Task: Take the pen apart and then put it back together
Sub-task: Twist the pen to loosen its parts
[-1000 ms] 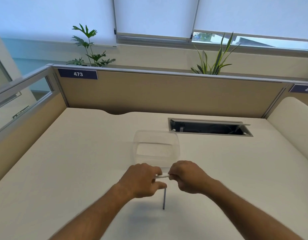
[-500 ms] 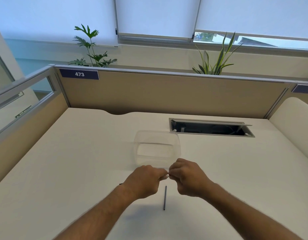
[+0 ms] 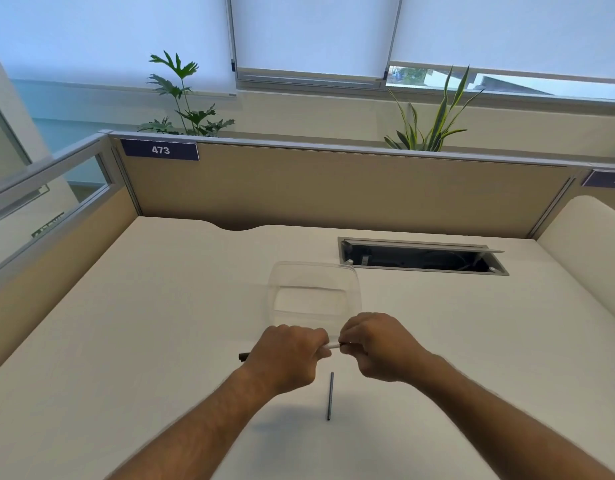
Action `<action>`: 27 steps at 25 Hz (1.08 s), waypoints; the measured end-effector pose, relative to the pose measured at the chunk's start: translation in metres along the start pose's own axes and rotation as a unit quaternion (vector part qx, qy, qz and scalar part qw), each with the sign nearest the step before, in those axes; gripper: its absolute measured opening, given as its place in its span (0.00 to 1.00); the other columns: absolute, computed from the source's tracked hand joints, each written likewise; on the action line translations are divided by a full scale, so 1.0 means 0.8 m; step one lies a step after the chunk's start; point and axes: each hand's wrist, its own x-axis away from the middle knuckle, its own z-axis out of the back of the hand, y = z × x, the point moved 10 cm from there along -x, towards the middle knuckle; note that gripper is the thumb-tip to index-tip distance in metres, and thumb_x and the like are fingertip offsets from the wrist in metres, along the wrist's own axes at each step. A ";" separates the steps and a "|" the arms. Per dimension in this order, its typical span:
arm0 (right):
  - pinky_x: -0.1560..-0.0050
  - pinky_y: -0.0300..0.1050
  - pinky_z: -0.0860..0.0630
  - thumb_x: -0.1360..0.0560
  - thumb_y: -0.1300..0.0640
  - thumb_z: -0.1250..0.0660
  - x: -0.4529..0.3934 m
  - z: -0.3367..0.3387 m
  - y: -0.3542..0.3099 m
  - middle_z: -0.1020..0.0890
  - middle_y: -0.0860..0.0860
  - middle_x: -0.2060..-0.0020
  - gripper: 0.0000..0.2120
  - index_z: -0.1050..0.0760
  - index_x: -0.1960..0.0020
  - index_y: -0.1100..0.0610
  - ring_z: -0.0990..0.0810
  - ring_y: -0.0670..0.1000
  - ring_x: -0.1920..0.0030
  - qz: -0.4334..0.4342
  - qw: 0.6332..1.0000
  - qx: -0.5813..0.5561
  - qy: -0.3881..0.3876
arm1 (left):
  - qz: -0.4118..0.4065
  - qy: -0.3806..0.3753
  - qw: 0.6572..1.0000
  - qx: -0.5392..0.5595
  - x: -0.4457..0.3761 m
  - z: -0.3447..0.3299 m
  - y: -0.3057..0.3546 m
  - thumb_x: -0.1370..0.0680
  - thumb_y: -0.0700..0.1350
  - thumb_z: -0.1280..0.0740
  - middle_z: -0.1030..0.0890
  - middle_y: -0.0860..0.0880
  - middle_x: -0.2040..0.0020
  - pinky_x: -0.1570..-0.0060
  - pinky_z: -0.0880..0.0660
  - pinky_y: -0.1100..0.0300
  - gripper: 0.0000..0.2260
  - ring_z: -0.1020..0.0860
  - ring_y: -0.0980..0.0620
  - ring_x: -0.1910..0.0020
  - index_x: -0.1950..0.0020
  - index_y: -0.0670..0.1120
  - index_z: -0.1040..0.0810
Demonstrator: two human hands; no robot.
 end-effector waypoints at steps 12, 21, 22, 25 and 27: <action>0.49 0.51 0.20 0.19 0.48 0.40 -0.005 -0.027 0.002 0.18 0.47 0.43 0.13 0.22 0.40 0.50 0.20 0.51 0.48 -0.036 0.992 0.007 -0.124 | -0.029 0.016 0.999 0.008 -0.005 0.006 -0.001 0.20 0.50 0.41 0.19 0.49 0.61 0.68 0.28 0.56 0.09 0.25 0.46 0.67 0.53 0.48 0.24; 0.60 0.45 0.21 0.30 0.48 0.23 -0.010 -0.011 0.014 0.15 0.49 0.59 0.10 0.19 0.53 0.51 0.20 0.51 0.60 -0.125 0.990 0.044 -0.050 | -0.041 0.008 0.999 0.030 -0.006 -0.003 0.006 0.20 0.48 0.40 0.18 0.48 0.60 0.68 0.31 0.59 0.08 0.26 0.49 0.68 0.52 0.47 0.23; 0.59 0.44 0.23 0.32 0.47 0.22 -0.009 -0.009 0.015 0.16 0.48 0.56 0.14 0.20 0.51 0.51 0.20 0.51 0.58 -0.132 0.990 0.030 -0.047 | -0.044 0.013 0.998 0.032 -0.006 -0.001 0.006 0.20 0.48 0.40 0.18 0.48 0.61 0.68 0.33 0.60 0.08 0.26 0.50 0.68 0.52 0.47 0.23; 0.48 0.46 0.23 0.30 0.42 0.26 -0.002 -0.022 0.014 0.20 0.46 0.42 0.25 0.26 0.36 0.50 0.21 0.52 0.46 -0.136 0.983 0.012 -0.122 | -0.042 0.020 0.999 0.025 -0.007 0.002 0.004 0.20 0.48 0.40 0.18 0.48 0.61 0.69 0.32 0.59 0.09 0.24 0.48 0.67 0.52 0.47 0.22; 0.46 0.50 0.22 0.23 0.44 0.33 0.003 -0.034 0.014 0.19 0.49 0.42 0.18 0.26 0.36 0.50 0.21 0.53 0.46 -0.132 0.974 0.006 -0.183 | -0.034 0.015 0.999 0.017 -0.007 0.000 0.000 0.20 0.49 0.40 0.18 0.49 0.62 0.69 0.31 0.58 0.09 0.25 0.48 0.67 0.53 0.47 0.23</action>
